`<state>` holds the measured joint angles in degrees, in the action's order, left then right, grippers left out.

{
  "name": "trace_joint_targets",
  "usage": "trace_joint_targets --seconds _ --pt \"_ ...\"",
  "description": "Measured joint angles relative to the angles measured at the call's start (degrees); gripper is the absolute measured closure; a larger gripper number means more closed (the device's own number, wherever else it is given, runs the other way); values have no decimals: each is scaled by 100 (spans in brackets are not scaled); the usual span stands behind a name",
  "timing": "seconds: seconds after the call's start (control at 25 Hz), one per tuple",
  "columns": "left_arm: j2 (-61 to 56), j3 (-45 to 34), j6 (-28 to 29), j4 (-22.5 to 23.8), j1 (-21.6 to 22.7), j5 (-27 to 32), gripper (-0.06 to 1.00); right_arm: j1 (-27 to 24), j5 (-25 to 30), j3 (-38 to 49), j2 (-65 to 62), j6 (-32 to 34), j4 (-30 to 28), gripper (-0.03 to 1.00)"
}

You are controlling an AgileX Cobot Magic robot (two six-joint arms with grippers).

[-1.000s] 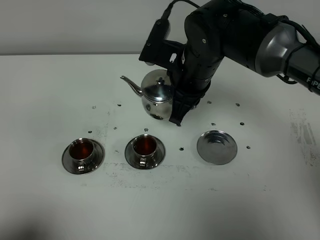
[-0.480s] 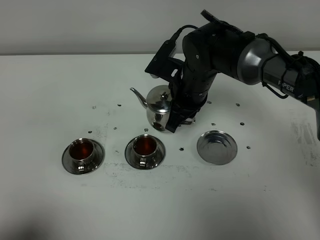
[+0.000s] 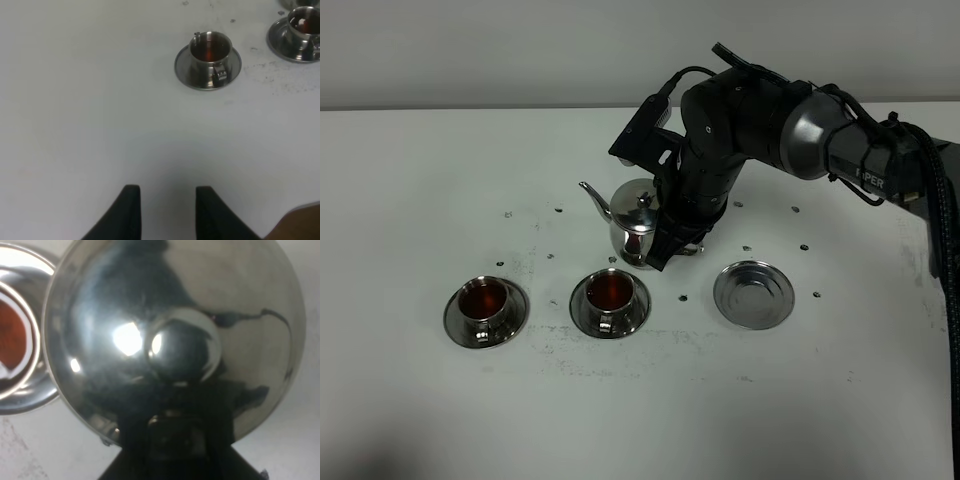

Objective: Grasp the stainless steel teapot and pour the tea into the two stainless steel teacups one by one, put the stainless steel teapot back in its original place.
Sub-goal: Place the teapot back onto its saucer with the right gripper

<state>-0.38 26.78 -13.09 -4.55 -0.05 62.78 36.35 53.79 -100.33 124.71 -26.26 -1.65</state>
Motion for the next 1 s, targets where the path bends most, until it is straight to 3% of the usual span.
trace_joint_targets --seconds 0.48,0.76,1.0 --pt "0 0 0 0 0 0 68 -131 1227 63 -900 201 -605 78" --pt "0 0 0 0 0 0 68 -295 658 1618 -2120 1050 -485 78" --pt "0 0 0 0 0 0 68 -658 162 2567 -2899 2765 -377 78"
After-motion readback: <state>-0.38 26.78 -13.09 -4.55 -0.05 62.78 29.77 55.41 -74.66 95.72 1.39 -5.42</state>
